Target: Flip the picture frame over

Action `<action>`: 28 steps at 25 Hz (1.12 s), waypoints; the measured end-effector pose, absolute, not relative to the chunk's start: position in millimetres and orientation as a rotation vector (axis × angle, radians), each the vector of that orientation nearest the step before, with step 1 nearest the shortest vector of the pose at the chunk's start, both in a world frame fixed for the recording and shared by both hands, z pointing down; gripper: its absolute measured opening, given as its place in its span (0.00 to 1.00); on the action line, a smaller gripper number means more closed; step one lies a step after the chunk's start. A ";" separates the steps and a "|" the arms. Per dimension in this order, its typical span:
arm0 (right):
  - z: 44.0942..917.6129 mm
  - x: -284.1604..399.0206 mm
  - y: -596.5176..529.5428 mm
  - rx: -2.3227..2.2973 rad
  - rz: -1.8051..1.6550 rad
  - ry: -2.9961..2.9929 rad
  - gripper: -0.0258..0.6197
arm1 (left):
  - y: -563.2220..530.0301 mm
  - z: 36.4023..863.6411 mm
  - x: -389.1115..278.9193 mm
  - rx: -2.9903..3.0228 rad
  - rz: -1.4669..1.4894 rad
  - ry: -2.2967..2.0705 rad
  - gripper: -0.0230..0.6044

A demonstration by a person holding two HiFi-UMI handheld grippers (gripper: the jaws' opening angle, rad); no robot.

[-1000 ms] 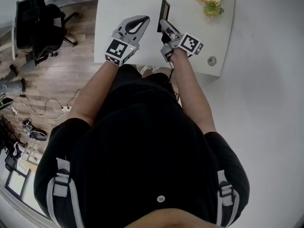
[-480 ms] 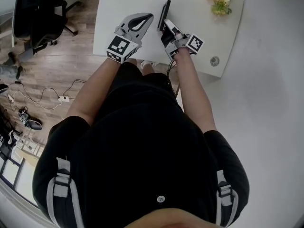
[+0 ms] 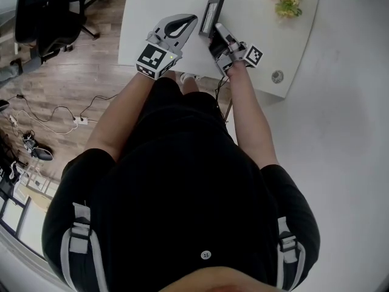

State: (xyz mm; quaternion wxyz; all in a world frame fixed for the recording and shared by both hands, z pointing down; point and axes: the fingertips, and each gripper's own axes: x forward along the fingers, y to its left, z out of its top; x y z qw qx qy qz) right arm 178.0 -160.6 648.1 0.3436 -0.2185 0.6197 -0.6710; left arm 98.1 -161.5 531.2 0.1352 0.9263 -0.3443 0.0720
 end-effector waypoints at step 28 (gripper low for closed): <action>659.2 208.3 -154.9 -0.904 -1.765 1.838 0.13 | -162.0 496.9 100.9 2.731 0.144 -0.955 0.04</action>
